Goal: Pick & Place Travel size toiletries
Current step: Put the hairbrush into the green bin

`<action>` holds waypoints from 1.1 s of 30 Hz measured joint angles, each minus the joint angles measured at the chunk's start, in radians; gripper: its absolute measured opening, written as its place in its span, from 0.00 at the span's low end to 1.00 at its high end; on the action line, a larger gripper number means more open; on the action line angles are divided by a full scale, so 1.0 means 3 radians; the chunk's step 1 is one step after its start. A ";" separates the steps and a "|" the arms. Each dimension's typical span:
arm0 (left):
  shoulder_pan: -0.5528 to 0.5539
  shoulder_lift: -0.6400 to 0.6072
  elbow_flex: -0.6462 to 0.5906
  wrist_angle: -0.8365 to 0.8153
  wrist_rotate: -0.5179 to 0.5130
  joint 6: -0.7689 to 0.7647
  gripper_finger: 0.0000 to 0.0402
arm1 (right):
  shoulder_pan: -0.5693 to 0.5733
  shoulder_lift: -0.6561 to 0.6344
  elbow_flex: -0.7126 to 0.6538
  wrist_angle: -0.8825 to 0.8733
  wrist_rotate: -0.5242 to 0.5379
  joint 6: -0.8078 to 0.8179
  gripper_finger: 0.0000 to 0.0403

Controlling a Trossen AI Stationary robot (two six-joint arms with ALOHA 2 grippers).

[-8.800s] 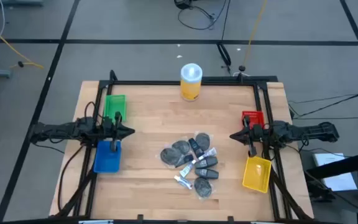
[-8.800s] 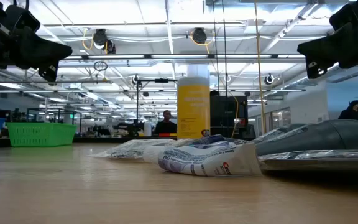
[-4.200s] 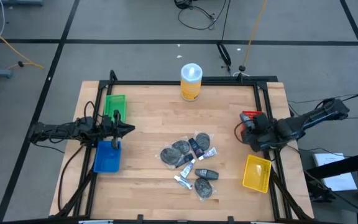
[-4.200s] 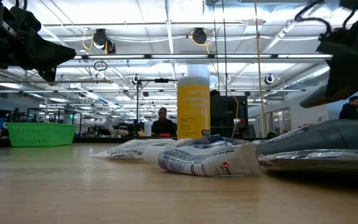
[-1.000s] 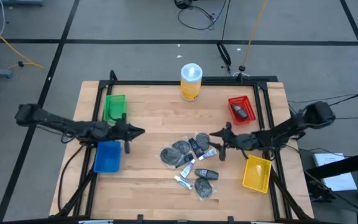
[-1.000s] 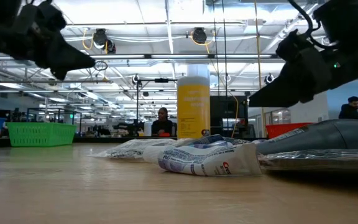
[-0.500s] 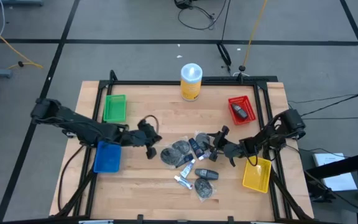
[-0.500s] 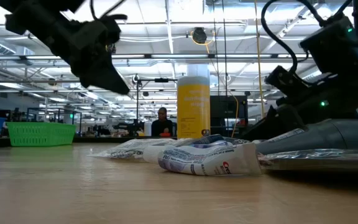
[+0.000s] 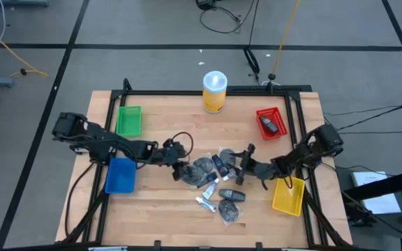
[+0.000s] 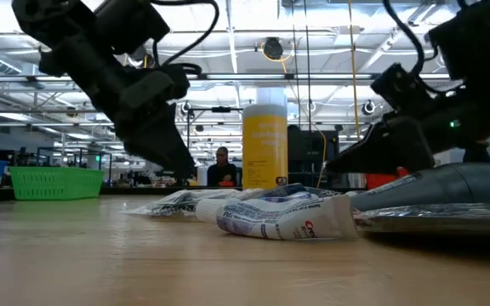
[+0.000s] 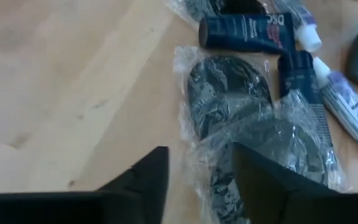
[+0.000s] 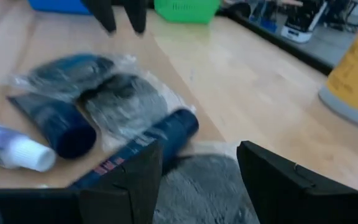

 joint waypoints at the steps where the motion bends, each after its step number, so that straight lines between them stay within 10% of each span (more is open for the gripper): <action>1: 0.0002 0.0051 0.0000 0.0051 0.0037 -0.0003 0.50 | 0.0008 -0.0047 0.0000 -0.0003 0.0000 -0.0030 0.50; 12: 0.0010 0.0415 0.0000 0.0239 0.0396 0.0060 0.60 | 0.0011 -0.0192 -0.0001 -0.0094 -0.0013 0.0041 0.50; 26: 0.0011 0.0332 -0.0007 0.0204 0.0698 0.0388 0.04 | 0.0011 -0.0192 -0.0003 -0.0138 -0.0014 0.0129 0.50; 33: 0.0008 -0.0317 0.0019 -0.0374 0.0542 0.0365 0.03 | 0.0011 -0.0192 -0.0003 -0.0187 -0.0015 0.0148 0.50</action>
